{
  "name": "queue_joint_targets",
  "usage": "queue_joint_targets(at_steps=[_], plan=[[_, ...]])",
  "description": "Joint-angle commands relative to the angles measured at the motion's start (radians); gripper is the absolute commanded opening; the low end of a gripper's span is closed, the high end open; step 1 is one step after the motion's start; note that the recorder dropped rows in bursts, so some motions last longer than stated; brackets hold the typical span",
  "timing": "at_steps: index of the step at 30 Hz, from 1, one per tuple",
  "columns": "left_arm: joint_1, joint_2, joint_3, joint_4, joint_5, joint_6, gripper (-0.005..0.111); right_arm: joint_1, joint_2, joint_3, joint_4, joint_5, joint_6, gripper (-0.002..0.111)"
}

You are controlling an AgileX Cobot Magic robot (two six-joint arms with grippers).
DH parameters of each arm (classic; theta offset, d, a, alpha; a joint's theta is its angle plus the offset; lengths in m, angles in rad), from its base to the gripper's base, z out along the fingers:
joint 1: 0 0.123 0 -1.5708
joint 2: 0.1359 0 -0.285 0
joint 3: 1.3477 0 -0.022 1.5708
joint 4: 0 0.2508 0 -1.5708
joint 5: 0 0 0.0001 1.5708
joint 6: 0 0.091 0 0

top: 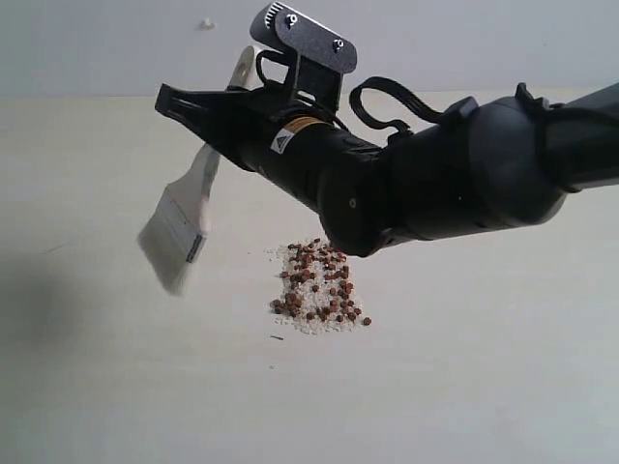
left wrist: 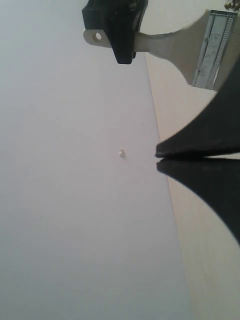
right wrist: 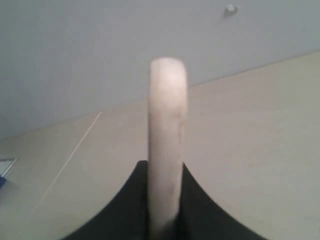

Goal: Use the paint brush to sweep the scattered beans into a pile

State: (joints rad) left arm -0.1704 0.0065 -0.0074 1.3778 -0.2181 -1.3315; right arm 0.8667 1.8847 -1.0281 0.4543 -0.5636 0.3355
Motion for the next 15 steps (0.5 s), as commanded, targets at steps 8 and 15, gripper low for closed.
queue_joint_targets(at_steps=[8,15], plan=[[0.001,-0.007,-0.002,0.001,0.003,0.002,0.0,0.006,-0.013,-0.007,-0.095,-0.008,-0.008,0.0],[0.001,-0.007,-0.002,0.001,0.003,0.002,0.0,0.006,-0.013,-0.007,-0.095,-0.008,-0.011,0.0]])
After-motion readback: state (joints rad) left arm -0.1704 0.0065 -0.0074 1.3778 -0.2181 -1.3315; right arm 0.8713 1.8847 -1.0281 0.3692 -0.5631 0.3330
